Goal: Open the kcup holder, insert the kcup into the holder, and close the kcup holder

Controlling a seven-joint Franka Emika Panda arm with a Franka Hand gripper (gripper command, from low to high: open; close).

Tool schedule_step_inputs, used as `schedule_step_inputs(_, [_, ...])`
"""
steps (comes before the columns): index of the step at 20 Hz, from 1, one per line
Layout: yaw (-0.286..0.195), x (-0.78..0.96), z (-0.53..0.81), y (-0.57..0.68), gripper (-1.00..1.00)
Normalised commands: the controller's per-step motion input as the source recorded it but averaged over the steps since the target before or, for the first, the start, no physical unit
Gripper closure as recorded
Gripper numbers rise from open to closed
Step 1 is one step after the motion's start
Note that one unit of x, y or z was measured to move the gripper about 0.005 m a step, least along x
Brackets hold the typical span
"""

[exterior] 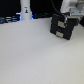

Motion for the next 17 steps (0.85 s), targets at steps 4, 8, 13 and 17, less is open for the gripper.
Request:
schedule_step_inputs(4, [0.007,-0.06,0.76,0.45,-1.0])
schedule_step_inputs(8, [-0.012,0.04,0.15,0.04,-1.0])
schedule_step_inputs(13, [0.004,0.0,0.01,-0.02,-1.0])
schedule_step_inputs(17, [-0.001,0.02,0.01,0.0,-1.0])
